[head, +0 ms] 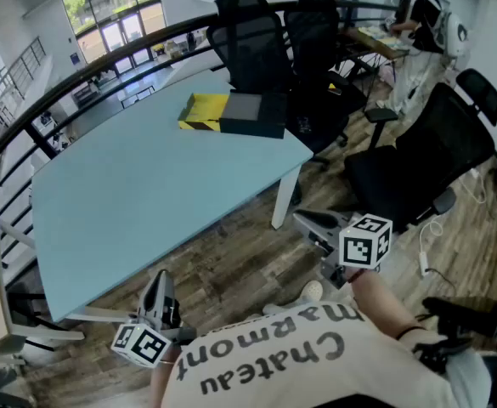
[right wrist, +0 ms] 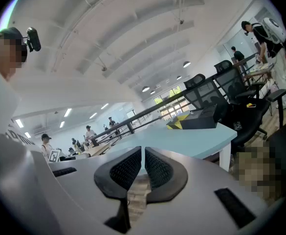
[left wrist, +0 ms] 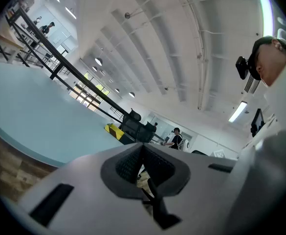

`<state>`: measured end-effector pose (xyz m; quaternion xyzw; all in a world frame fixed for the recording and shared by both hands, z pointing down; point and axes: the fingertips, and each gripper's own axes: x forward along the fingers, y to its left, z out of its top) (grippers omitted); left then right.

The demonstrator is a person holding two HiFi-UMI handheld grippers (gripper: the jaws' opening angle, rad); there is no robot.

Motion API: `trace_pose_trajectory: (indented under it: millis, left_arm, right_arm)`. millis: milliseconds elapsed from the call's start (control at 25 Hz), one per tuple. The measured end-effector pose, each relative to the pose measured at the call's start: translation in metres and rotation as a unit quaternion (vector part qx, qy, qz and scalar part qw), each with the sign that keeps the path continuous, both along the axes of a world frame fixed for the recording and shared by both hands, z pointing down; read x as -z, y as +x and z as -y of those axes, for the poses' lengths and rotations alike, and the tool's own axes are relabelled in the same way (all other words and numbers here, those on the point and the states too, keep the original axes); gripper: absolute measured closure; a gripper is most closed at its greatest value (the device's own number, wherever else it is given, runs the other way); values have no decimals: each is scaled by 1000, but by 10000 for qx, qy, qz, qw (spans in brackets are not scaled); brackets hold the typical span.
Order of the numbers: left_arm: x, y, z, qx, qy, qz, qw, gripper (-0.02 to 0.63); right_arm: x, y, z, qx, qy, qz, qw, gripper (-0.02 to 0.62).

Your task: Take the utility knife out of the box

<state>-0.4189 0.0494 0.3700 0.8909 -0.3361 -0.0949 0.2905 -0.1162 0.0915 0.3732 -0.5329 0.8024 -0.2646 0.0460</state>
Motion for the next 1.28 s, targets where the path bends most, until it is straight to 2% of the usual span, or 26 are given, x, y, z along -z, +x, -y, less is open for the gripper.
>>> trace_pose_trajectory:
  millis: [440,640,760,880,1000,1280]
  left_arm:
    - [-1,-5,8,-26,-9,45,10000,603]
    - [-8,-2,20,9,-106,71,9999,603]
    - [-12,12,29,-43,-172,111,9998,603]
    - [-7,30,45,-21,-95,160,9998,603]
    - [-6,41,67,172,-73,130,9997,603]
    - [7,84,126,561,77,59,9984,603]
  right_arm:
    - [-7,-6,9,19,-54,-39,10000,546]
    - [-15,3,19,-73,-154,11,9999,545]
    - [-20,19,28,-166,-262,85,9995,545]
    - [-21,41,53,-186,-230,103,9995,546]
    - [-20,57,87,-108,-197,127,9997,545]
    - [-10,93,170,344,-105,-92,9993,545]
